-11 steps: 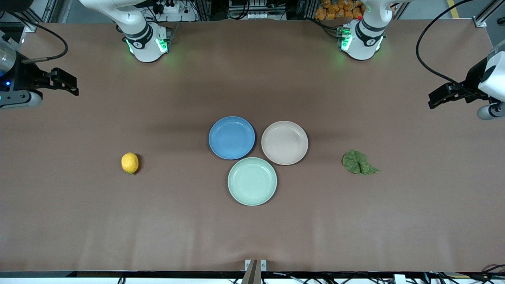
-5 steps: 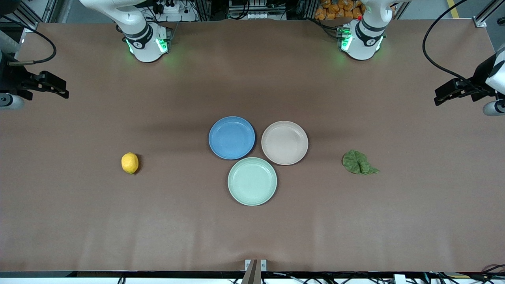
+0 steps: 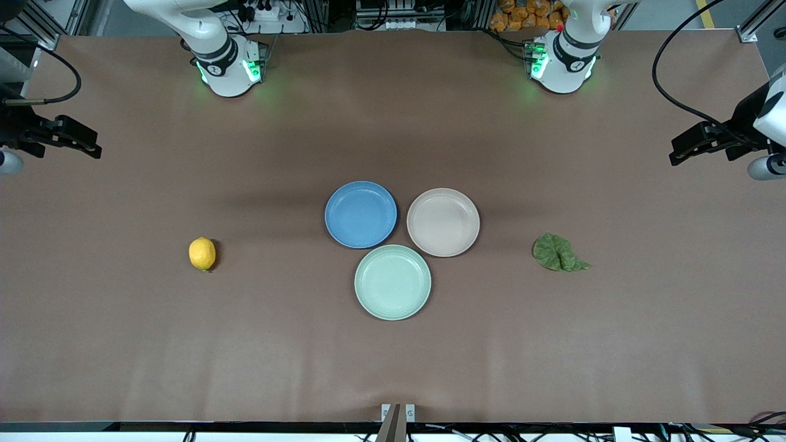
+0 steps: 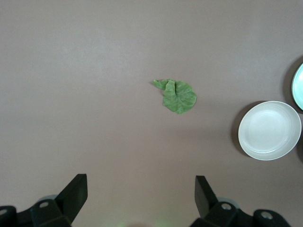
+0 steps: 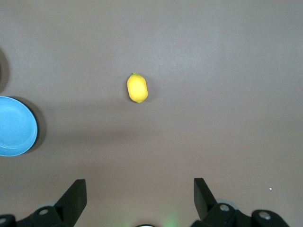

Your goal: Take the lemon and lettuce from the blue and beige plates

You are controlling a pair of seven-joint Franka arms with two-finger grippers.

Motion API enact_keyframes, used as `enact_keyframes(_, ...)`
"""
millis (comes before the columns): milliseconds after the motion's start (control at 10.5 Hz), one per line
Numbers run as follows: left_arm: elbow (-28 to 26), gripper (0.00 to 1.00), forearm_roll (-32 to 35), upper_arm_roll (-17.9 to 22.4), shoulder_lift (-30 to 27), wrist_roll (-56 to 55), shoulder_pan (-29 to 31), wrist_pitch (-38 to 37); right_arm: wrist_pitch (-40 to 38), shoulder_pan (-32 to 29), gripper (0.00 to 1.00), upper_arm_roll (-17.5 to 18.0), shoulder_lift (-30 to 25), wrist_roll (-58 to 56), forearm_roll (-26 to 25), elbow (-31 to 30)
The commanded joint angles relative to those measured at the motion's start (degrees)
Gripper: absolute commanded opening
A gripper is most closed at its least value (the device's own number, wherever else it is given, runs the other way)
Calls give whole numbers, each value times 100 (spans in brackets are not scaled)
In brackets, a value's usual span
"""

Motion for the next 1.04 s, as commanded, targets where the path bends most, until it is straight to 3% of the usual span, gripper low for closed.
enact_keyframes(0, 131, 100, -140, 5, -56, 225, 41, 40, 35, -52, 100, -68, 107, 90, 263, 175)
enact_keyframes(948, 308, 100, -122, -13, -38, 226, 41, 40, 26, -35, 100, -68, 151, 55, 229, 184)
